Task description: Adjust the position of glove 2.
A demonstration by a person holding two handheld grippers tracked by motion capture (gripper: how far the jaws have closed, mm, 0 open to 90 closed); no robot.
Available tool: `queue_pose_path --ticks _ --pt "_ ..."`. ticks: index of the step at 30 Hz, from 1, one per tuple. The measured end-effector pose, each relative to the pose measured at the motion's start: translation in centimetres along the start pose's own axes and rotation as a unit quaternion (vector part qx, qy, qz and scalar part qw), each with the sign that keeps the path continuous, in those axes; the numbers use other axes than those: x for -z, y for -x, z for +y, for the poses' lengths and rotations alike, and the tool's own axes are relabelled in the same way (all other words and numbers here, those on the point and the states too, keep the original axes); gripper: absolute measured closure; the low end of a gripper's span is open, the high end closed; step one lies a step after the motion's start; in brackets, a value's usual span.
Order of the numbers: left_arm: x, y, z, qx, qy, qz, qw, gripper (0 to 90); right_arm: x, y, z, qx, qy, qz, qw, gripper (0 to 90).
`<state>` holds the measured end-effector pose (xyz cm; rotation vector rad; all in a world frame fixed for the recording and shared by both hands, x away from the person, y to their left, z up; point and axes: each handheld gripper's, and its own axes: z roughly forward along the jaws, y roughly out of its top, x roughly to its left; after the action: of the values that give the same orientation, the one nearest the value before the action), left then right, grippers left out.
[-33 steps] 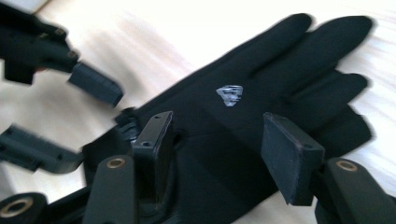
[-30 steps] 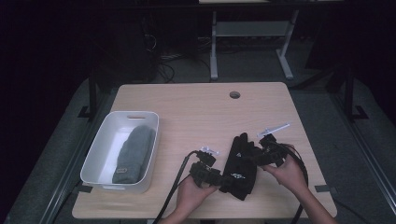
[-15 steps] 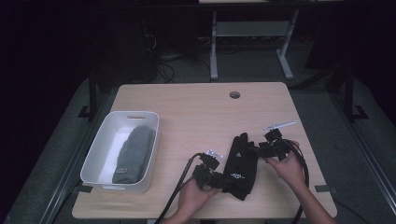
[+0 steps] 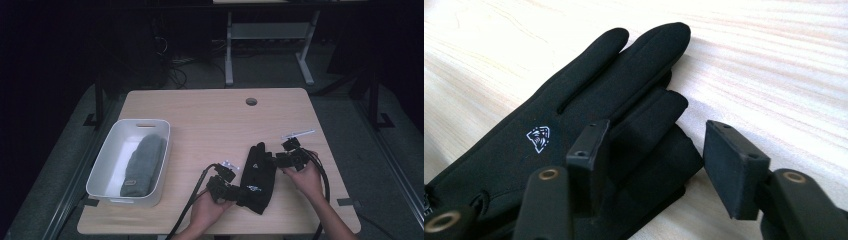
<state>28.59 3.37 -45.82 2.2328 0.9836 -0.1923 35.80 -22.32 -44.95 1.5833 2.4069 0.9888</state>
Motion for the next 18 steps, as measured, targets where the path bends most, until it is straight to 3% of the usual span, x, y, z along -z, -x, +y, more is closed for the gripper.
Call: queue_pose_path --ticks 9,18 --pt "-0.13 -0.39 0.25 -0.001 -0.014 -0.013 0.9998 74.6 -0.5 0.27 -0.29 -0.013 -0.001 0.018 0.9998 53.4" --pt "-0.24 -0.96 0.3 0.022 -0.014 -0.032 0.9991 79.2 -0.68 0.81 -0.66 -0.044 0.004 0.053 0.9976 67.3"
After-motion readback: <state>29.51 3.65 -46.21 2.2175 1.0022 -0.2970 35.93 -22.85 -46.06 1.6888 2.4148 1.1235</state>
